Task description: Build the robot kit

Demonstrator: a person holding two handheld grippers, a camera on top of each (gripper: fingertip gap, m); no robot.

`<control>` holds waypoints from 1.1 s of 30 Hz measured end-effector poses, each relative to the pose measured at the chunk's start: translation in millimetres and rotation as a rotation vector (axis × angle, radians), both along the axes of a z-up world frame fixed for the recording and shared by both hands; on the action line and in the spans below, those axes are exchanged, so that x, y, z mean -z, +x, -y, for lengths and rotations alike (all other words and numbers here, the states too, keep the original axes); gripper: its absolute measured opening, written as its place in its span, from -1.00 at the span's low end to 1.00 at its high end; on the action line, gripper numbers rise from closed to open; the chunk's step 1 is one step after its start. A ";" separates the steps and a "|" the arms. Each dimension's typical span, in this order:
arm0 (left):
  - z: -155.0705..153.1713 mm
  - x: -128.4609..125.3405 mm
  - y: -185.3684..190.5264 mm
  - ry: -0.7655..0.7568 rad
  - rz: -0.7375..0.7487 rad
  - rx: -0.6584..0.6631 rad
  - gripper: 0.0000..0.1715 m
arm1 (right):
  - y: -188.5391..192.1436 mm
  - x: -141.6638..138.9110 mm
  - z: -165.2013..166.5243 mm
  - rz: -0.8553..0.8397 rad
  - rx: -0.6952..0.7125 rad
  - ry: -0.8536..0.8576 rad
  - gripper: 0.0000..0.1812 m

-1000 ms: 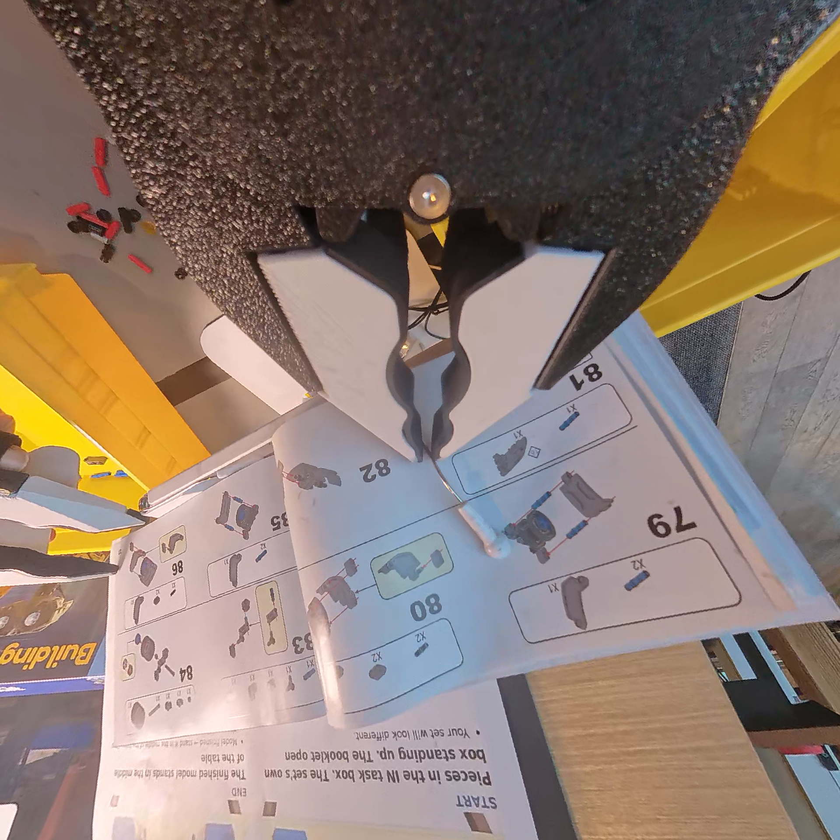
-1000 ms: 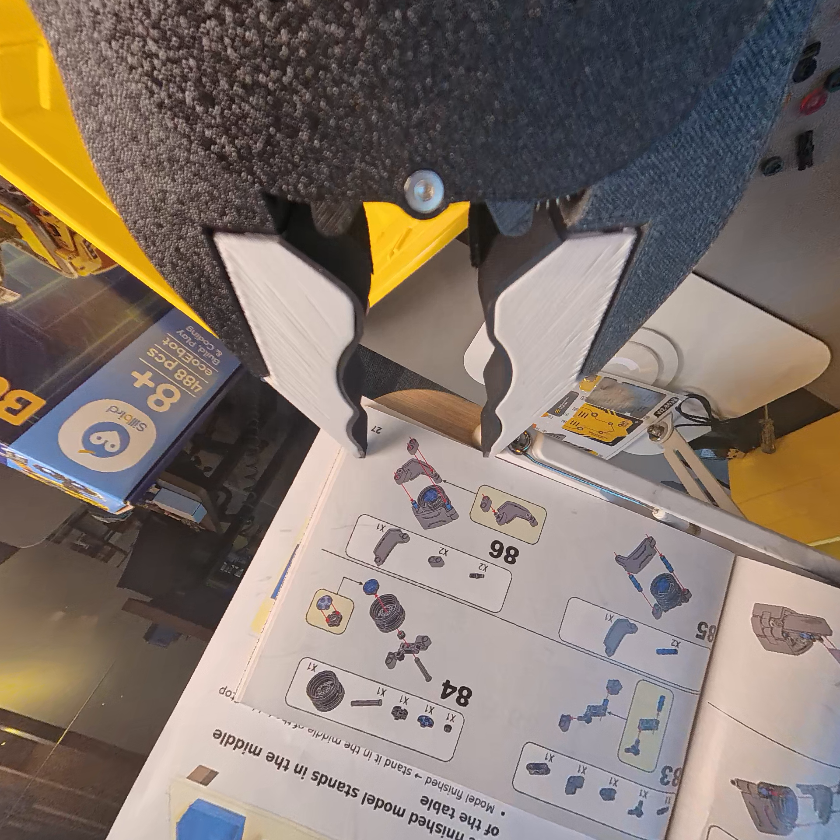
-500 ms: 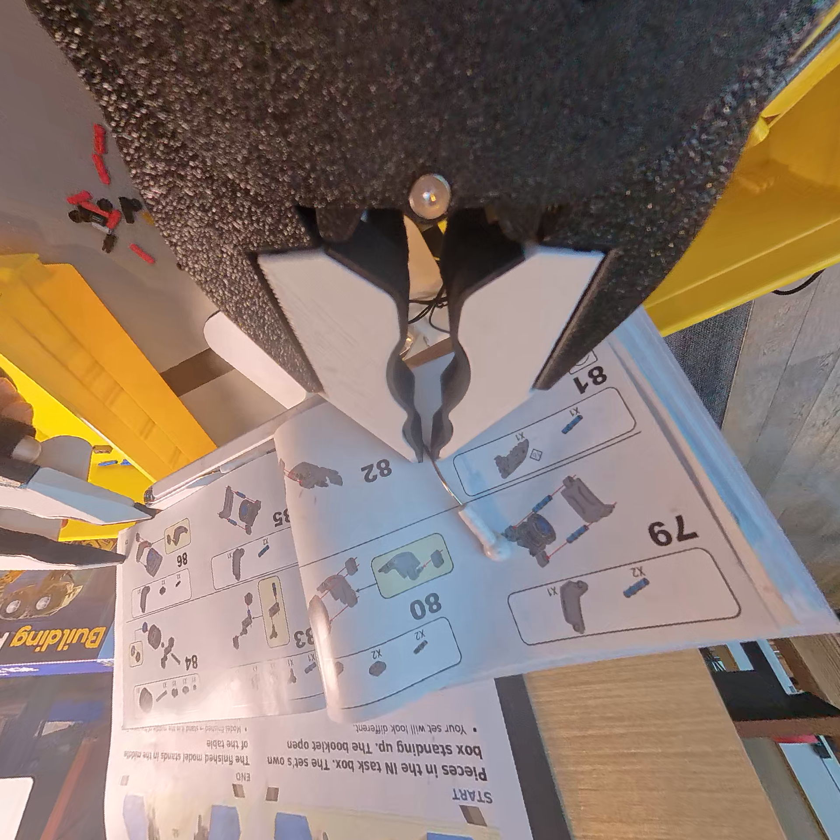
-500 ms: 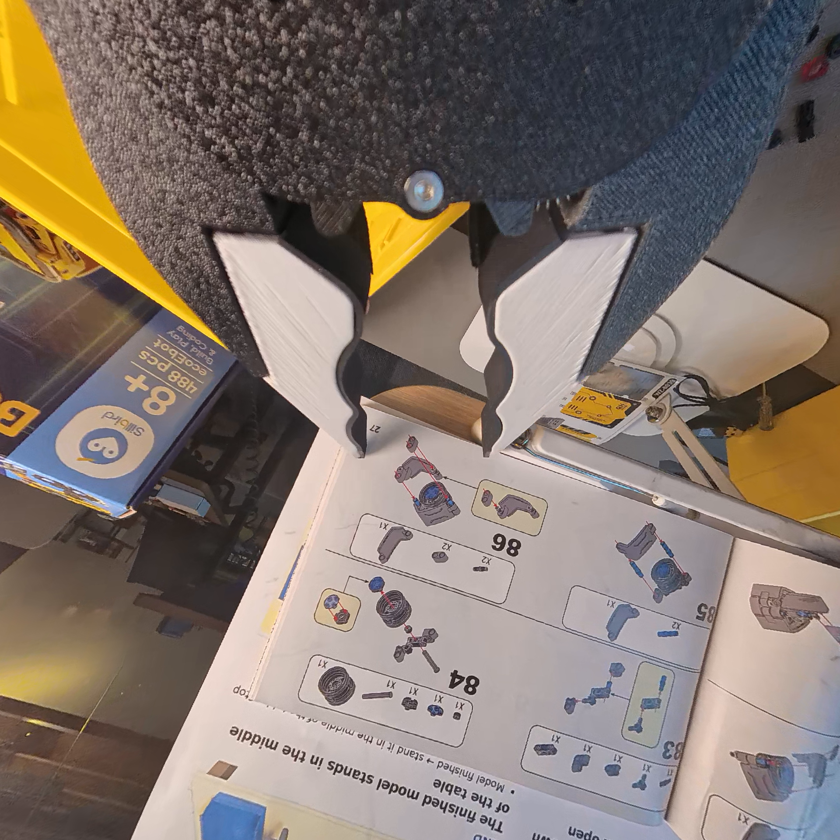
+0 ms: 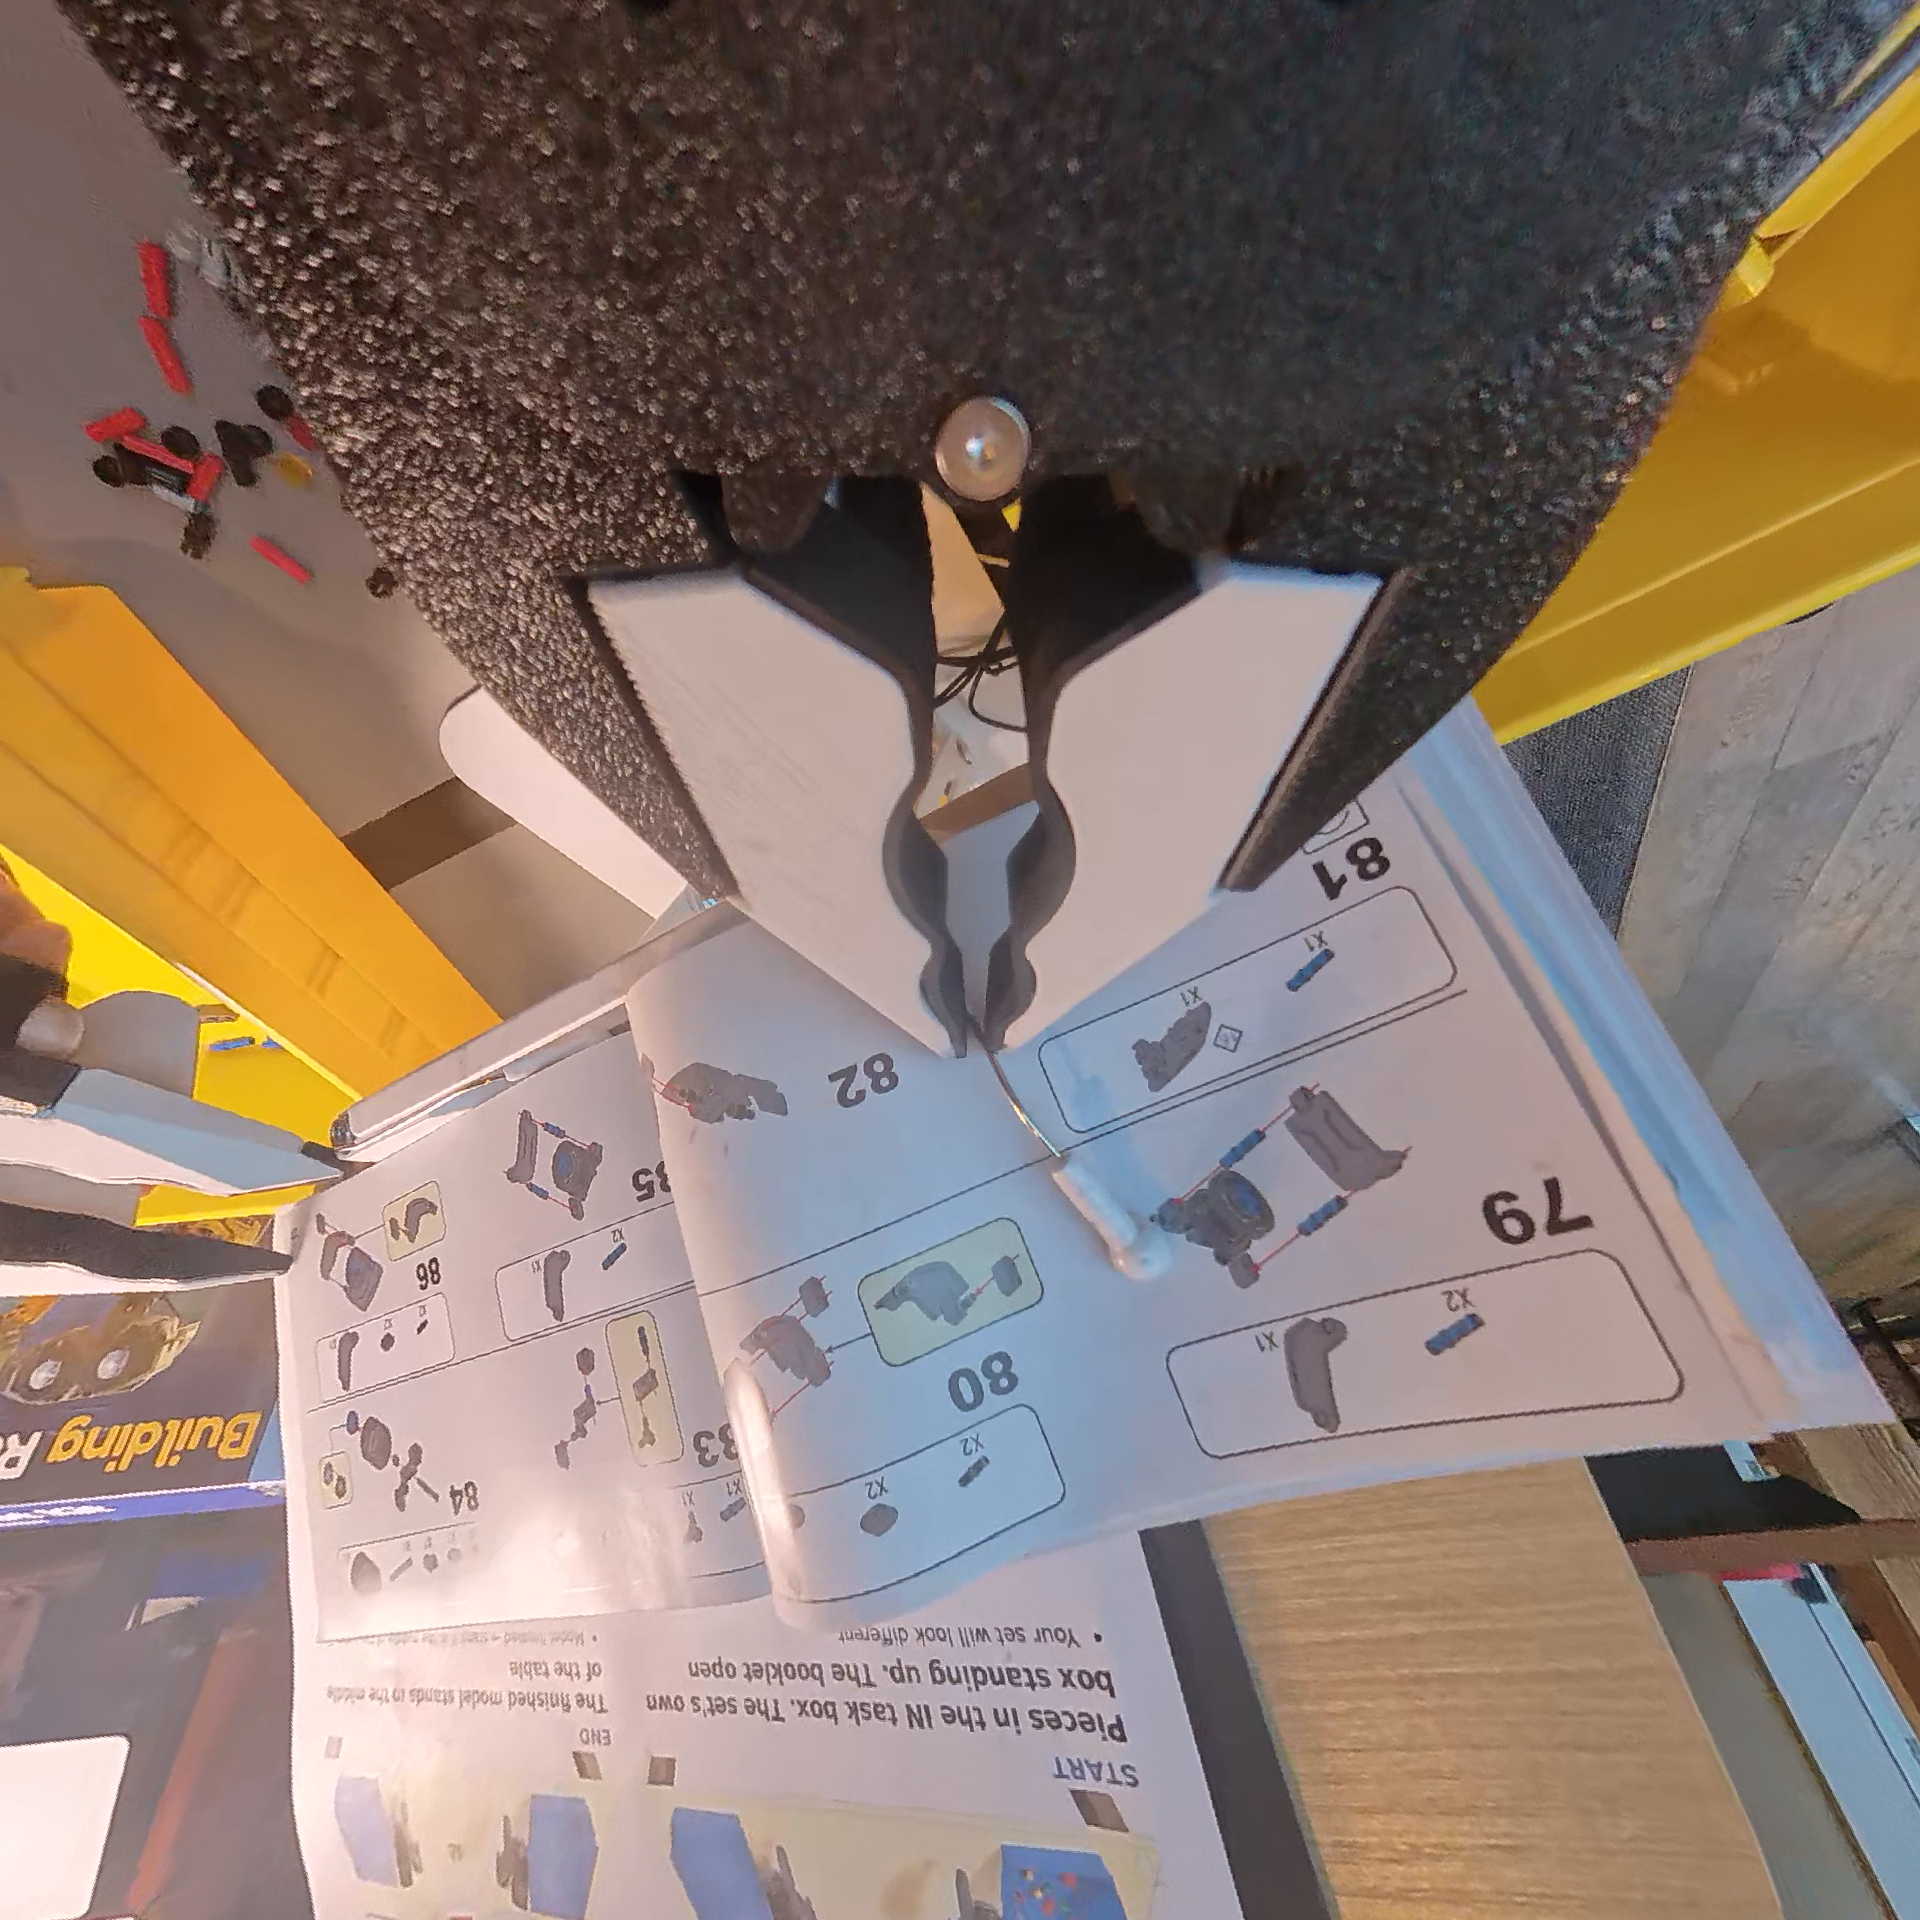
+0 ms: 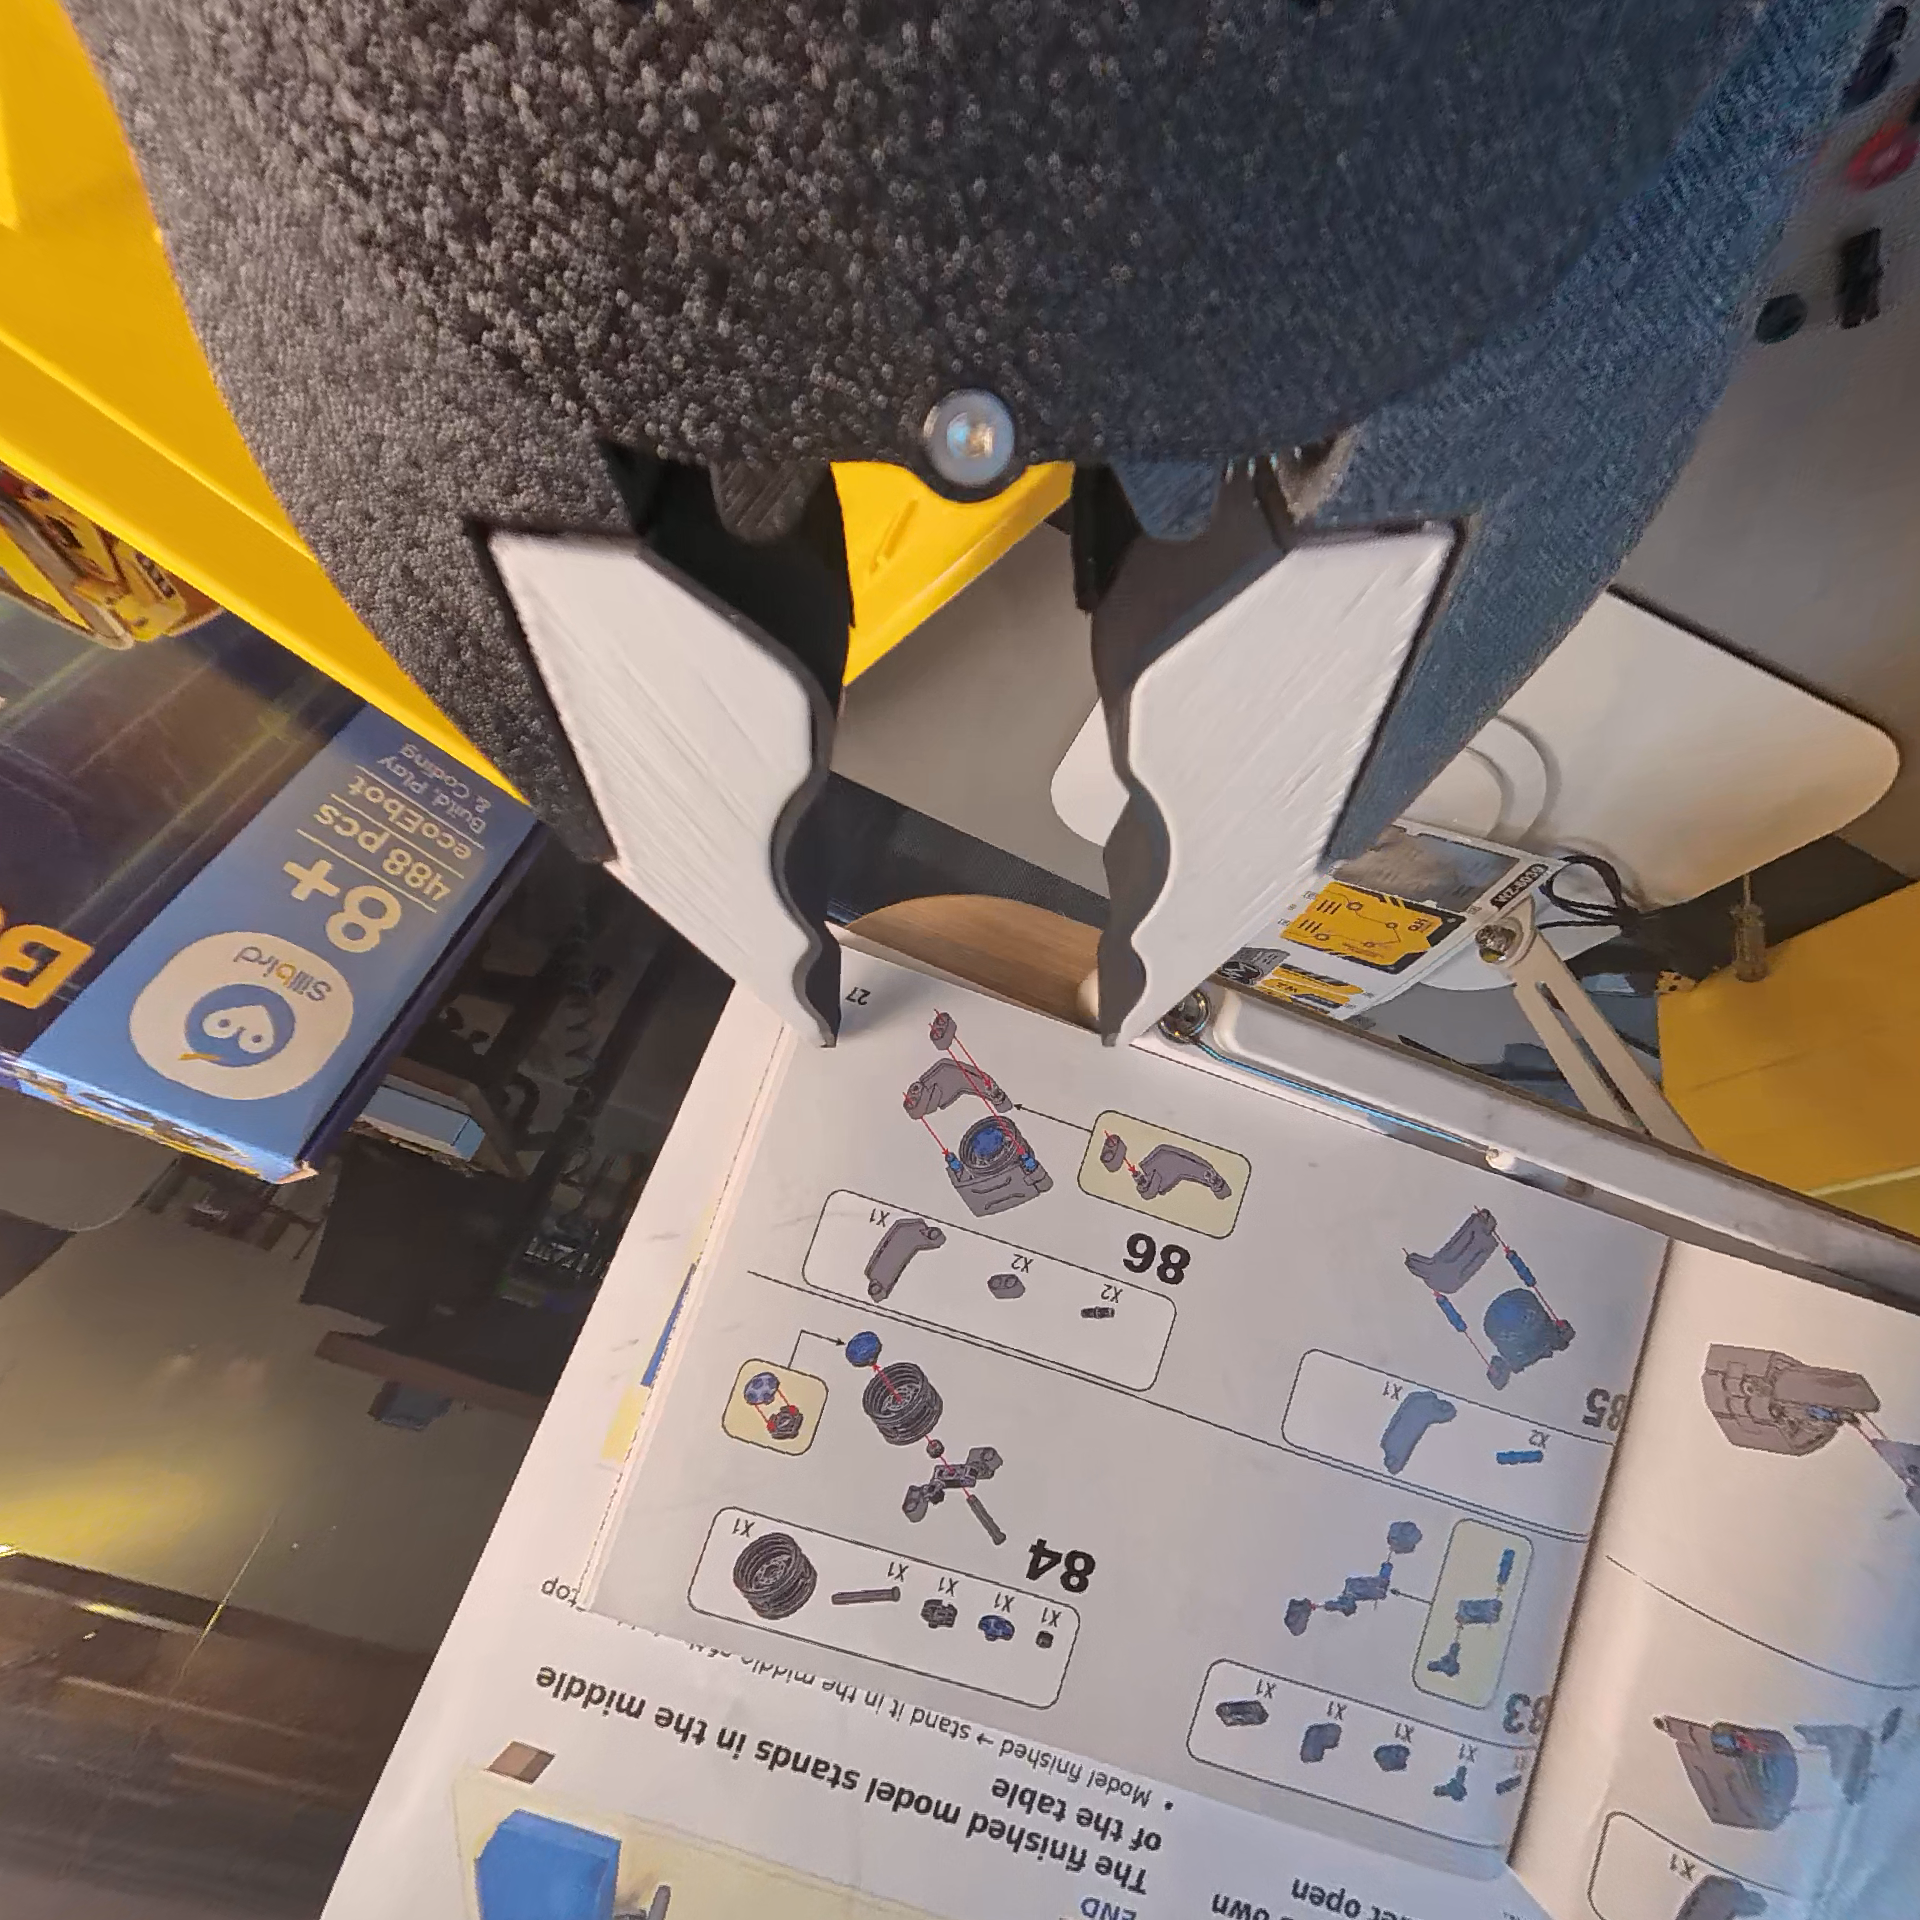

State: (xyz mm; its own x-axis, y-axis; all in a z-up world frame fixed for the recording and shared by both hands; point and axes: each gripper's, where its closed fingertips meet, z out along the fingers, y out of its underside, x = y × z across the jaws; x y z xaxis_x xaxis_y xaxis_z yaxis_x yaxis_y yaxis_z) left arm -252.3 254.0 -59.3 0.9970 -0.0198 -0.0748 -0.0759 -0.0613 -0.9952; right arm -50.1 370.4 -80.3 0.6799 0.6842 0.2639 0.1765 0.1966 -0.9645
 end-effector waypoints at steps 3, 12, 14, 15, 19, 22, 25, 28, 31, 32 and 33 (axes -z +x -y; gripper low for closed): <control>-0.1 0.1 0.1 0.011 0.010 0.002 -0.97 | -0.3 0.1 -0.4 0.001 -0.004 -0.009 -0.47; 0.7 1.0 1.1 0.052 0.050 0.000 -0.97 | -0.4 0.4 -0.9 -0.004 -0.004 -0.008 -0.47; 0.9 1.3 1.4 0.057 0.057 0.004 -0.97 | -0.4 0.5 -1.1 -0.005 -0.003 -0.006 -0.47; 0.5 1.4 1.5 0.055 0.054 0.005 -0.97 | -0.3 0.6 -1.3 -0.007 -0.004 -0.006 -0.47; 0.9 1.9 1.5 0.049 0.041 0.003 -0.97 | -0.5 0.7 -1.4 -0.007 -0.005 -0.007 -0.47; 0.9 2.1 1.6 0.049 0.044 0.005 -0.97 | -0.5 0.7 -1.5 -0.007 -0.005 -0.006 -0.47; 1.0 2.4 1.6 0.050 0.044 0.006 -0.97 | -0.4 0.7 -1.5 -0.007 -0.005 -0.007 -0.47; 1.3 2.6 1.6 0.050 0.044 0.005 -0.97 | -0.5 0.8 -1.4 -0.009 -0.004 -0.007 -0.47; 1.8 3.1 1.5 0.050 0.045 0.002 -0.97 | -0.3 0.9 -1.4 -0.009 -0.007 -0.008 -0.47; 2.1 3.3 1.2 0.050 0.045 0.001 -0.97 | -0.3 1.0 -1.4 -0.009 -0.007 -0.008 -0.47; 2.2 3.4 1.1 0.049 0.044 0.000 -0.97 | -0.3 1.0 -1.4 -0.009 -0.006 -0.008 -0.47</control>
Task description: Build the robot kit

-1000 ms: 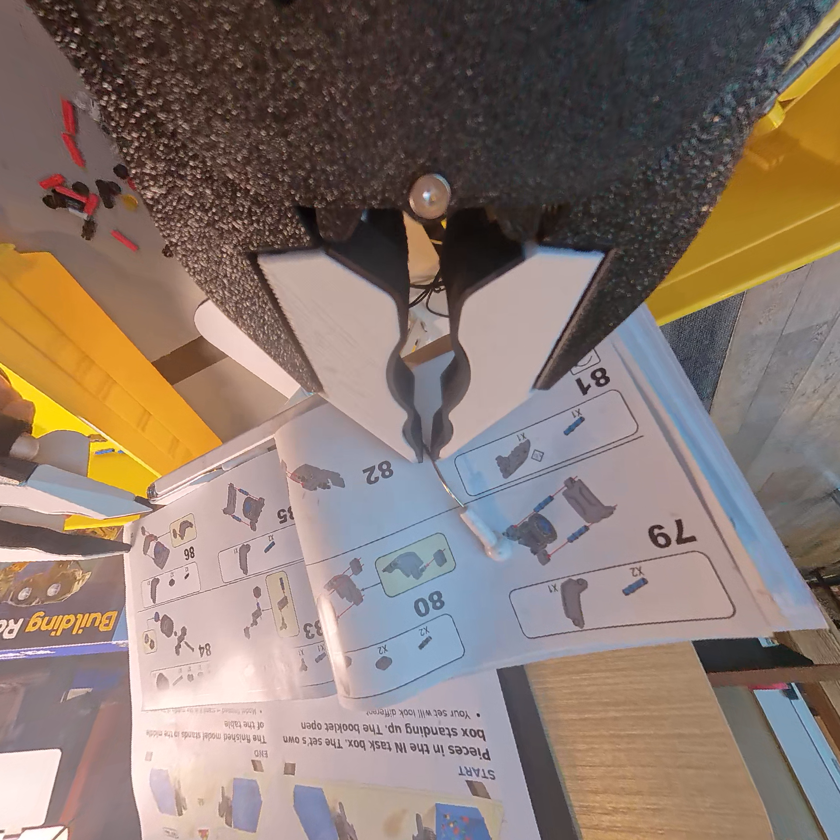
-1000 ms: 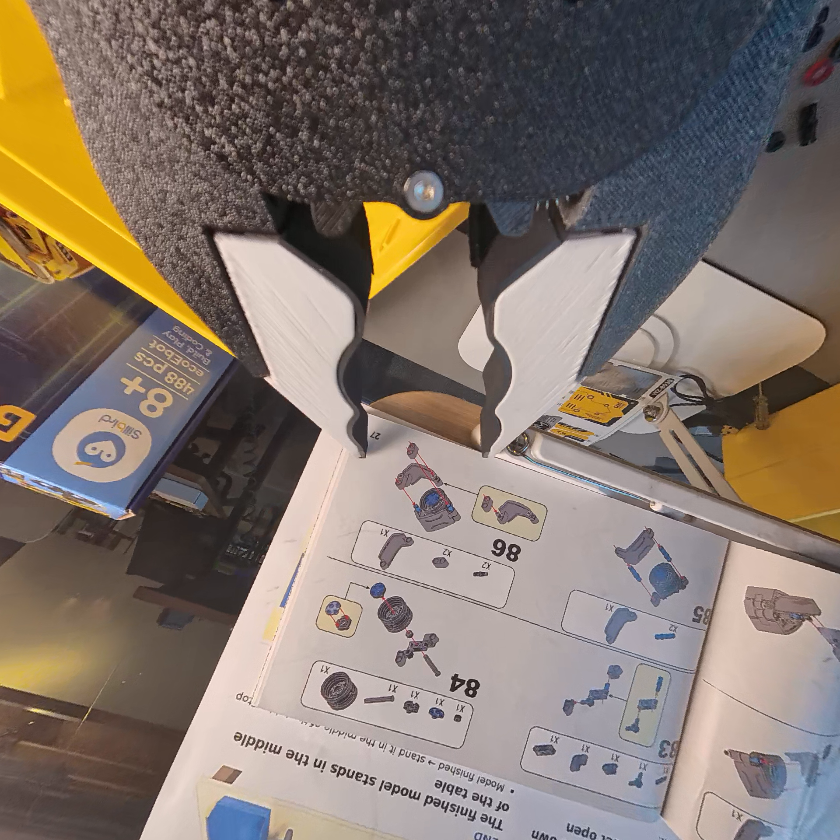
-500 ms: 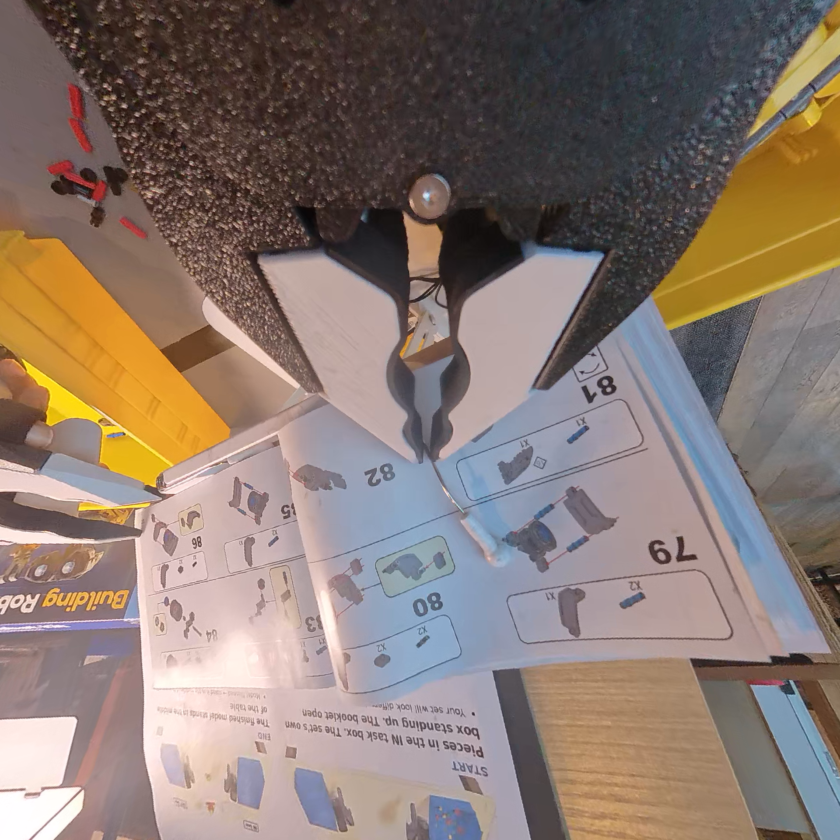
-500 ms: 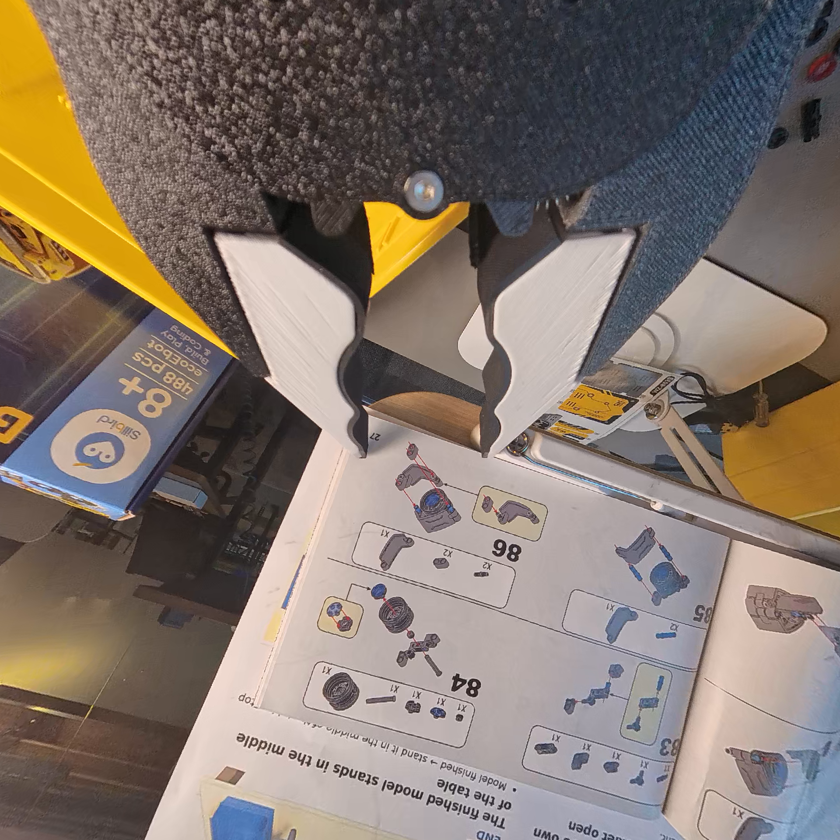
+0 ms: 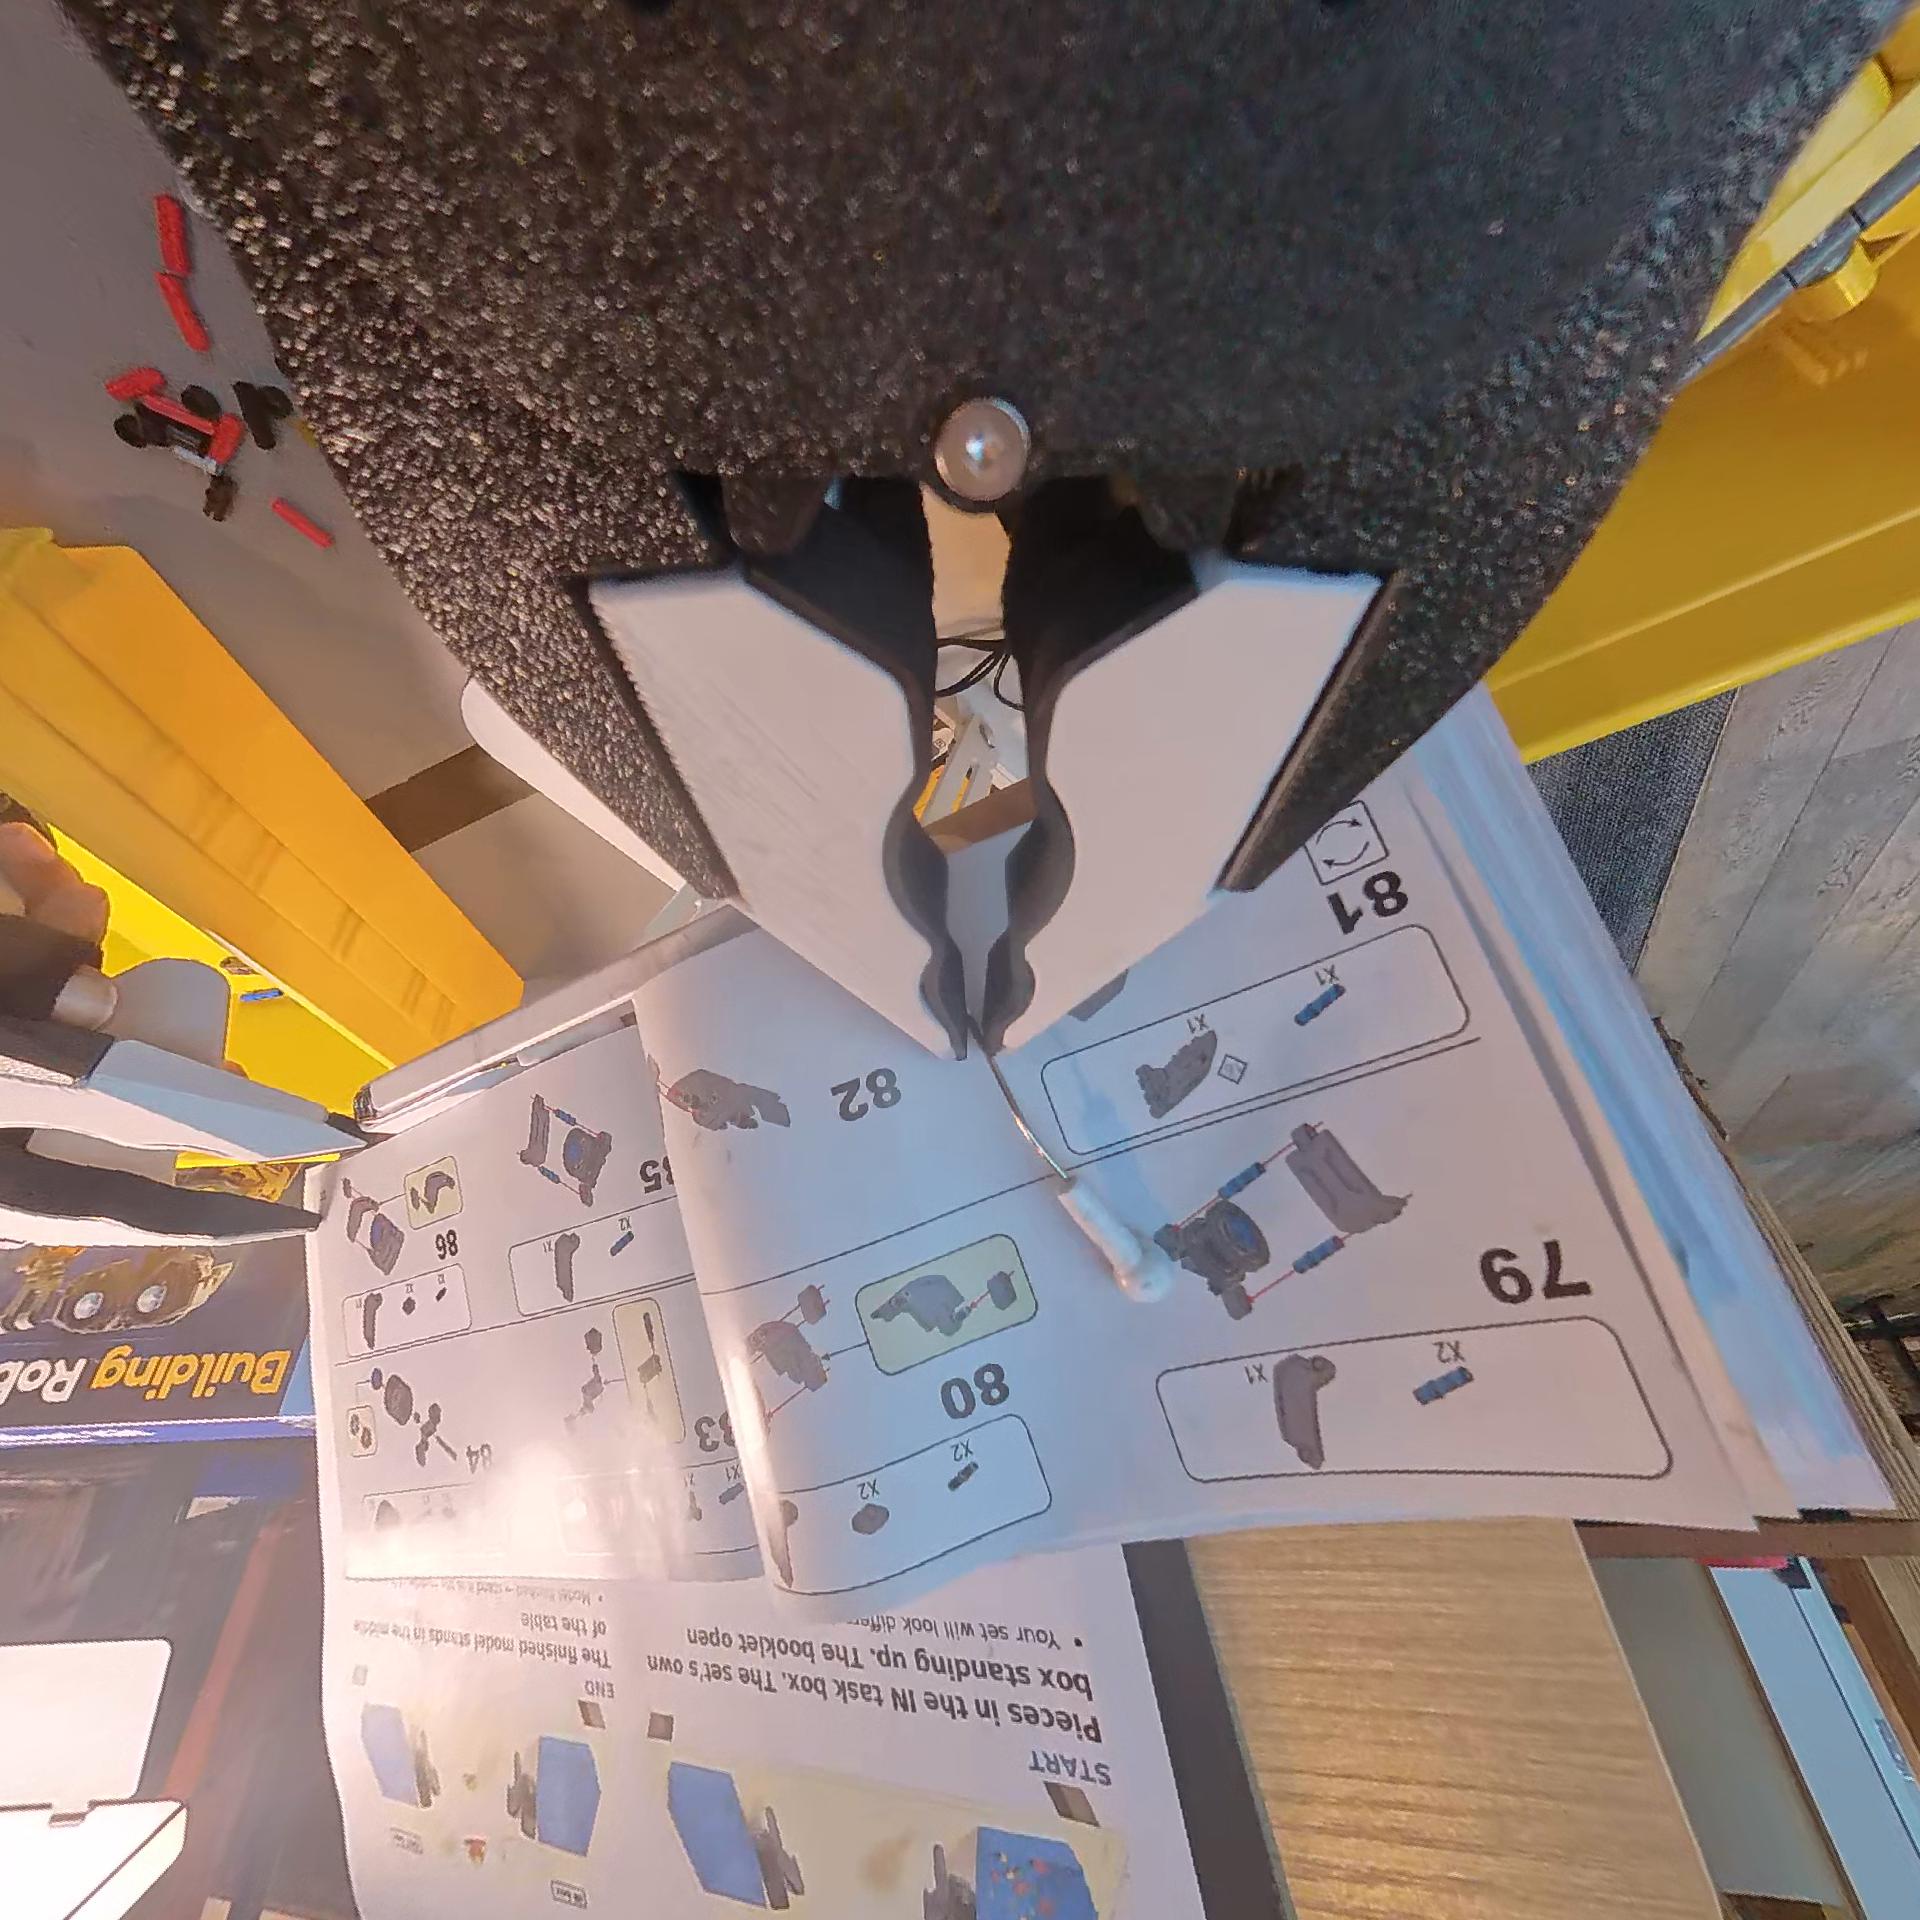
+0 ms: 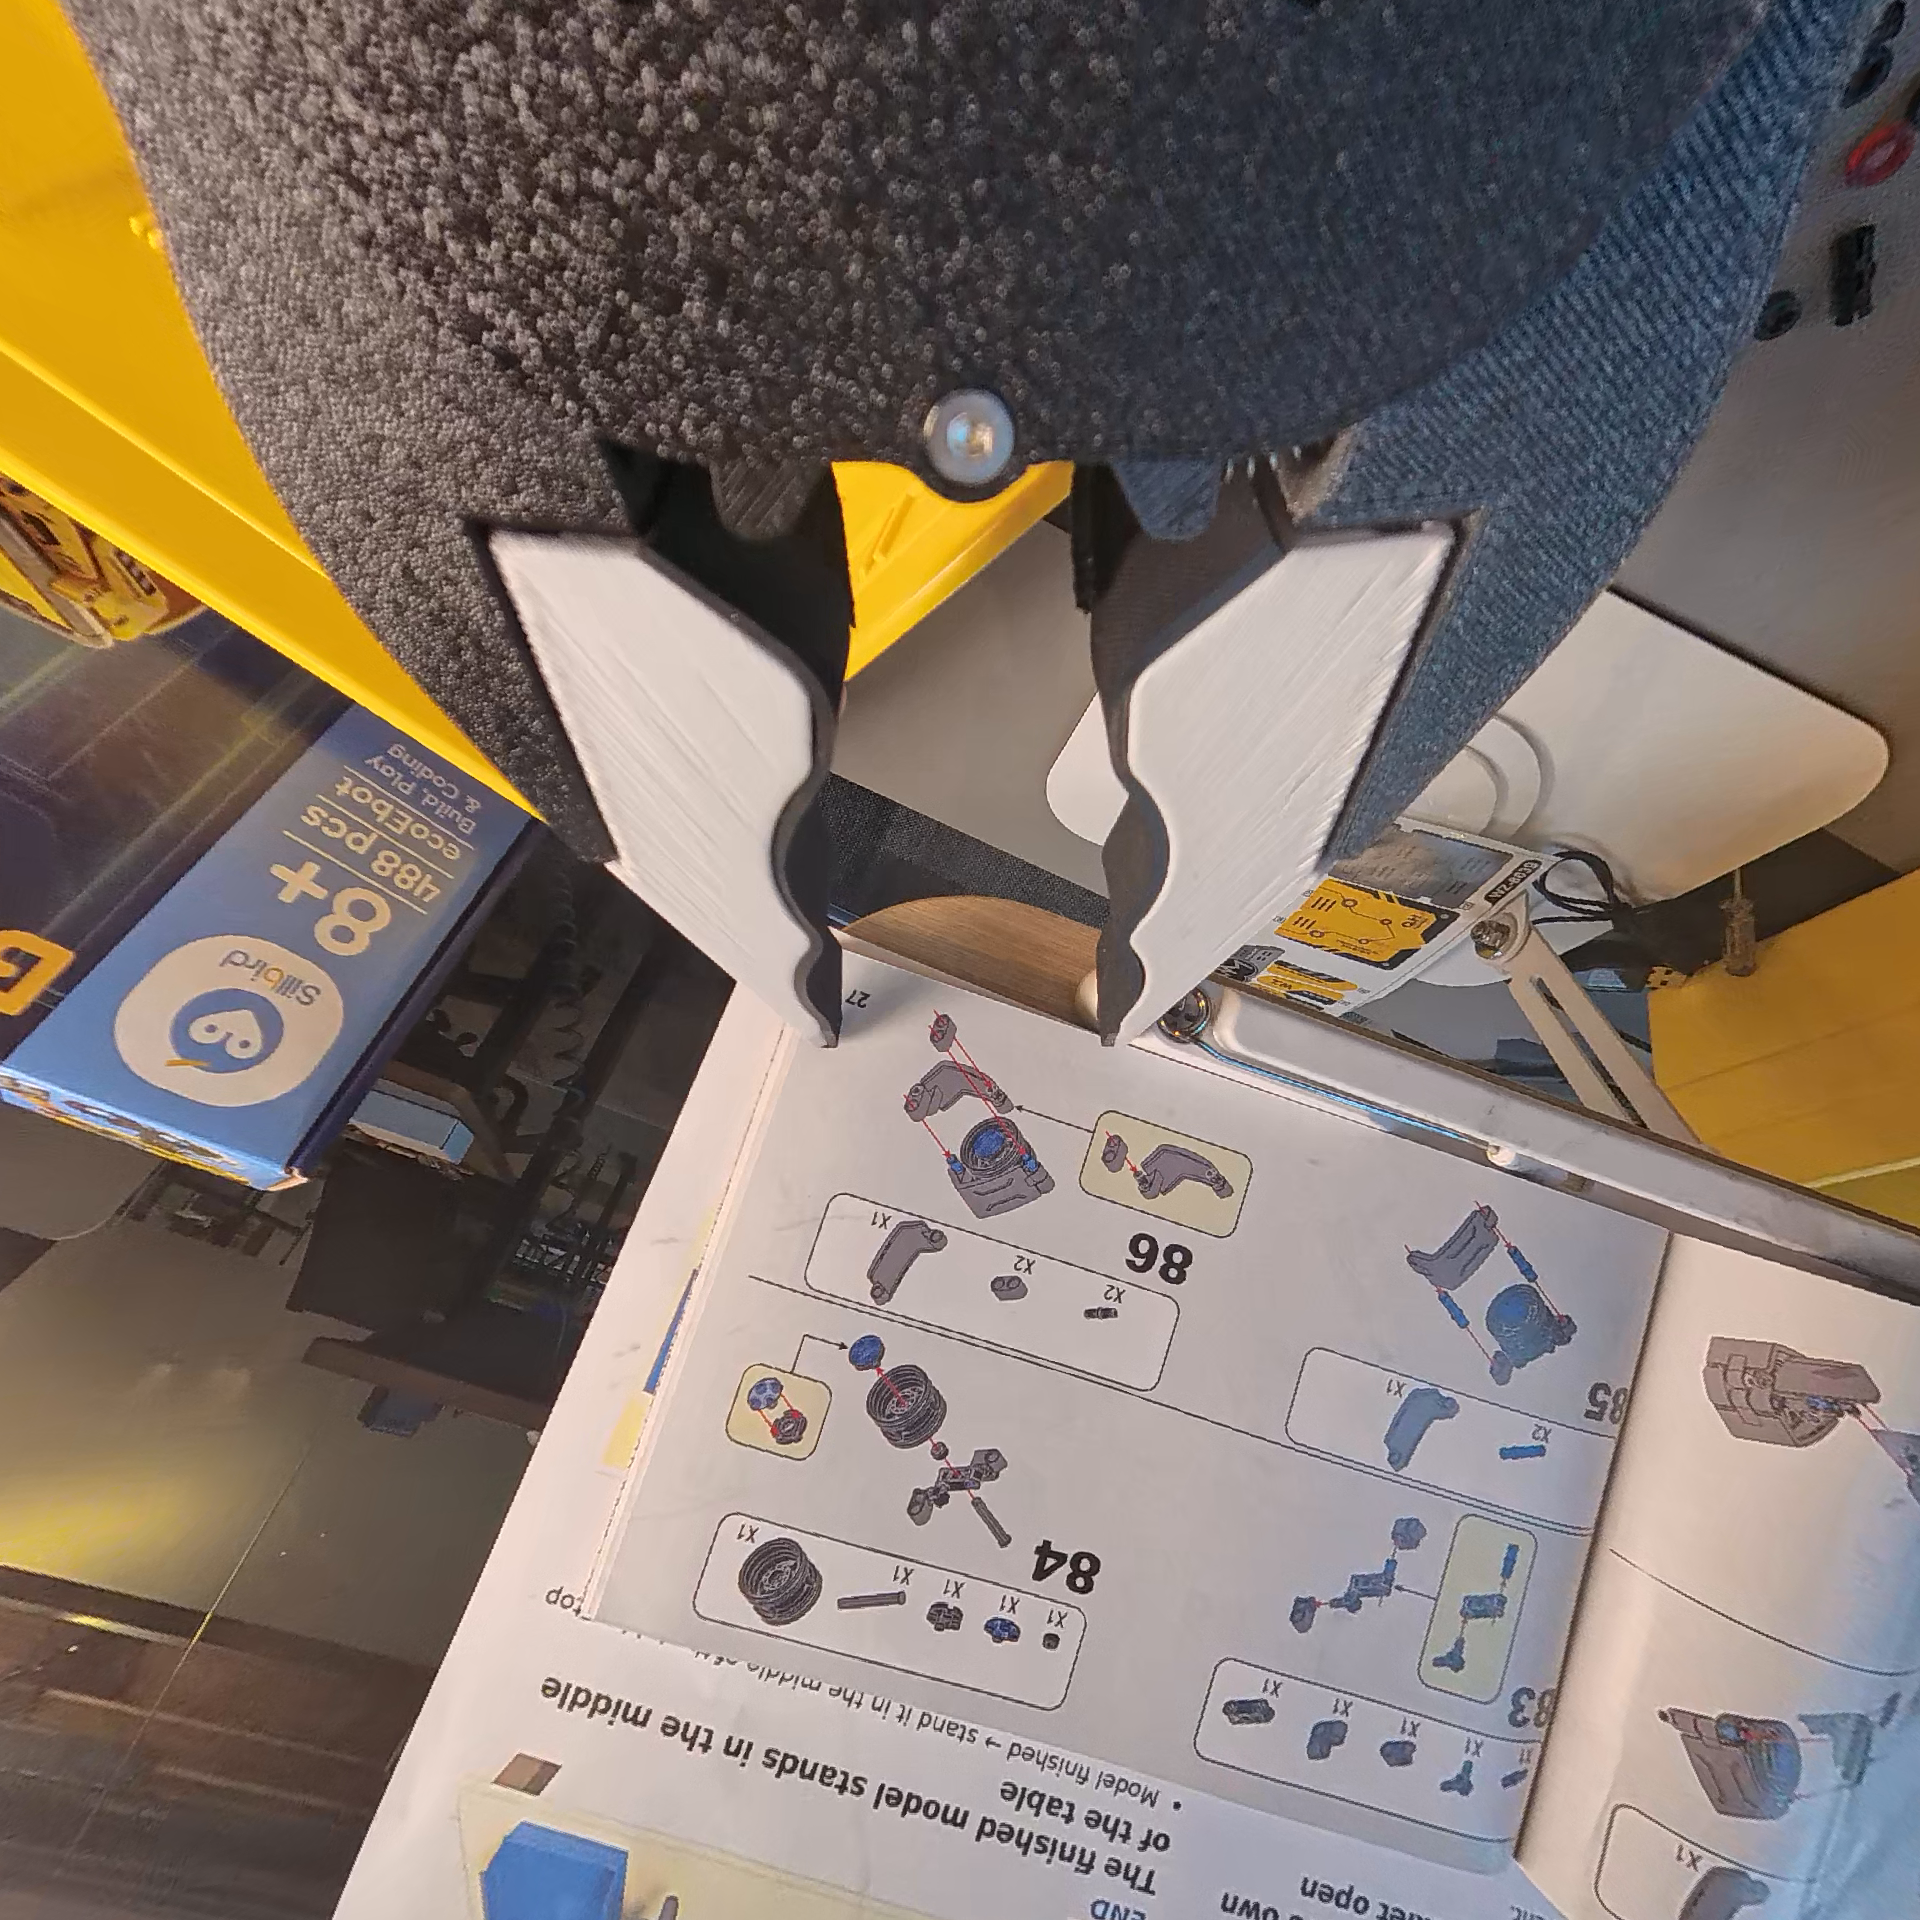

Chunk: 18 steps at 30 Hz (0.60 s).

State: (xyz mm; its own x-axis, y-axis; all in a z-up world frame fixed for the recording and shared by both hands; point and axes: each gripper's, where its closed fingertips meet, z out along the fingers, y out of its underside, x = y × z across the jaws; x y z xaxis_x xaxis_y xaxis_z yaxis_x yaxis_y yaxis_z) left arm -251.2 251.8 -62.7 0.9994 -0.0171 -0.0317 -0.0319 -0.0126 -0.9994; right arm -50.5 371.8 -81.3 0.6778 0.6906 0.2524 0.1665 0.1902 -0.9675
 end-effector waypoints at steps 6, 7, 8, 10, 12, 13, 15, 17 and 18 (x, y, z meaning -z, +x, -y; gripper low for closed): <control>0.9 0.8 -0.9 -0.003 0.000 -0.003 -0.97 | 0.0 0.1 0.0 -0.001 0.000 0.000 -0.47; 1.1 0.9 -1.1 -0.004 0.000 -0.004 -0.97 | 0.0 0.2 0.1 -0.001 0.000 -0.001 -0.47; 1.3 1.1 -1.3 -0.004 0.000 -0.005 -0.97 | 0.0 0.1 0.0 -0.001 0.000 0.000 -0.47; 1.7 1.6 -2.0 -0.005 0.000 -0.006 -0.96 | 0.0 0.2 0.0 -0.001 -0.001 0.000 -0.47; 2.1 2.0 -2.6 -0.007 0.002 -0.006 -0.96 | 0.0 0.3 -0.1 -0.001 -0.001 0.001 -0.47; 2.4 2.3 -2.9 -0.007 0.002 -0.007 -0.96 | 0.0 0.4 -0.1 -0.001 -0.001 0.002 -0.48; 3.0 2.7 -3.4 -0.007 0.003 -0.008 -0.96 | 0.0 0.4 -0.1 -0.001 -0.001 0.003 -0.48; 4.0 3.4 -4.3 -0.010 0.002 -0.013 -0.96 | 0.1 0.5 -0.2 -0.001 0.000 0.004 -0.48; 4.8 3.7 -4.9 -0.011 0.001 -0.015 -0.96 | 0.0 0.5 -0.1 0.000 0.000 0.004 -0.48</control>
